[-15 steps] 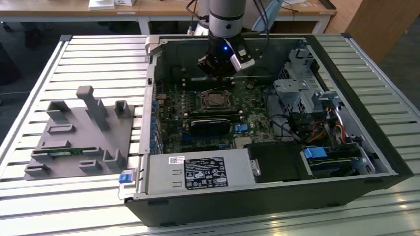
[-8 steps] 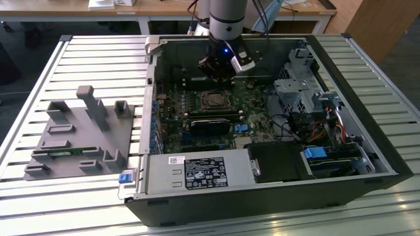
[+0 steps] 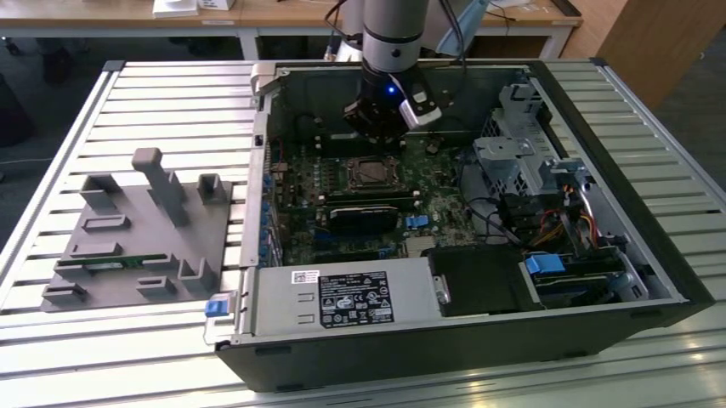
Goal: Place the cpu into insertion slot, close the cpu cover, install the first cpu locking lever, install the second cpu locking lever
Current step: 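Install the first cpu locking lever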
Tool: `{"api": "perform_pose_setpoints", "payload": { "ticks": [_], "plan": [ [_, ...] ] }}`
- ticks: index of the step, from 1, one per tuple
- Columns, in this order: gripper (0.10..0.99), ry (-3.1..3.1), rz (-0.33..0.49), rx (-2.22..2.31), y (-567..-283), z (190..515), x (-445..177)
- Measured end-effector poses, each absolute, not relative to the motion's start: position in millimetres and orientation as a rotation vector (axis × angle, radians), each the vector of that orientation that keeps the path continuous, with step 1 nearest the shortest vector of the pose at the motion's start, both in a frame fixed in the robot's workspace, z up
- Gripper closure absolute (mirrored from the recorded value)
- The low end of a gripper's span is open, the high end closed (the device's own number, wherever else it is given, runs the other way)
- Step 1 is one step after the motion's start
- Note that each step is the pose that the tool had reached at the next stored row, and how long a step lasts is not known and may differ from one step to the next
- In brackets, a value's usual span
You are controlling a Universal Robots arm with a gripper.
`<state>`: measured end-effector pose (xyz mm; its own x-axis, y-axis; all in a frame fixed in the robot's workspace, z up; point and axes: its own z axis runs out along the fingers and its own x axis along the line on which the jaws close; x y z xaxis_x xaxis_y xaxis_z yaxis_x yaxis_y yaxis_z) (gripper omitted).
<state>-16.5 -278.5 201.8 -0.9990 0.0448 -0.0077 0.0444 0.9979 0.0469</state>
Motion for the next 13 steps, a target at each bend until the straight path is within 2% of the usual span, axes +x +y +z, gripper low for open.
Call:
{"api": "perform_pose_setpoints", "payload": {
  "ticks": [13],
  "plan": [
    [0.98, 3.131, 0.072, 0.07, -278.5, 202.2, -16.4]
  ]
}}
